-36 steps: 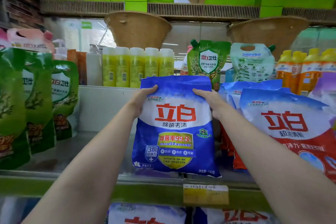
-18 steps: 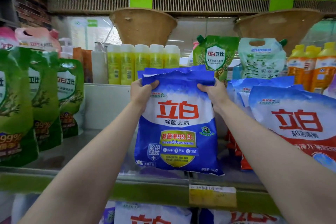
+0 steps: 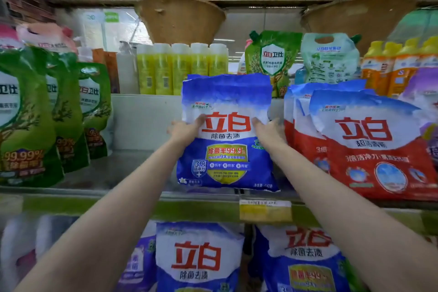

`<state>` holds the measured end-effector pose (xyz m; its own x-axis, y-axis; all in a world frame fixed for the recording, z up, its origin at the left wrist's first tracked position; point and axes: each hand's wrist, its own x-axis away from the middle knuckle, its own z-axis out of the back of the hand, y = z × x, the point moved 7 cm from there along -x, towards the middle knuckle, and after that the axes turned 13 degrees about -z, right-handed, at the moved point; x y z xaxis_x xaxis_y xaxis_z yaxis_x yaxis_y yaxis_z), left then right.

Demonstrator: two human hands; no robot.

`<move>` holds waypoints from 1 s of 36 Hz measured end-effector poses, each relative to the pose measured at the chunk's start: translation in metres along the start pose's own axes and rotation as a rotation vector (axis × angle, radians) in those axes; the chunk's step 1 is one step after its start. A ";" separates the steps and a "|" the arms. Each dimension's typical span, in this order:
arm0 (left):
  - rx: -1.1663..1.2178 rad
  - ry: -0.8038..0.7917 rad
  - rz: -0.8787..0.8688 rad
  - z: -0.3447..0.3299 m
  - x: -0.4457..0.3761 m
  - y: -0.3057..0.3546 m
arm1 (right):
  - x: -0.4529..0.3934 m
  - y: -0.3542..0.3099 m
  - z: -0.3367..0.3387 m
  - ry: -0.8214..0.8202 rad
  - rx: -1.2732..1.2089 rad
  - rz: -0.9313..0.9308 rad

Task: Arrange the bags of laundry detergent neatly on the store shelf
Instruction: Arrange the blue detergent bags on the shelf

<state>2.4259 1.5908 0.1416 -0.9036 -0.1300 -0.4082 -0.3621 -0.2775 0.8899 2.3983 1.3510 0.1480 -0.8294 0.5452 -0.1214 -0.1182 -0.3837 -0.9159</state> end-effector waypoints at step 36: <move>-0.050 -0.388 -0.035 0.018 0.107 -0.011 | 0.091 0.050 0.013 -0.603 -0.079 0.111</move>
<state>2.3292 1.5968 0.0922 -0.9140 0.2472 -0.3218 -0.3908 -0.3228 0.8620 2.3099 1.3716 0.0960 -0.9998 -0.0215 -0.0013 0.0087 -0.3448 -0.9386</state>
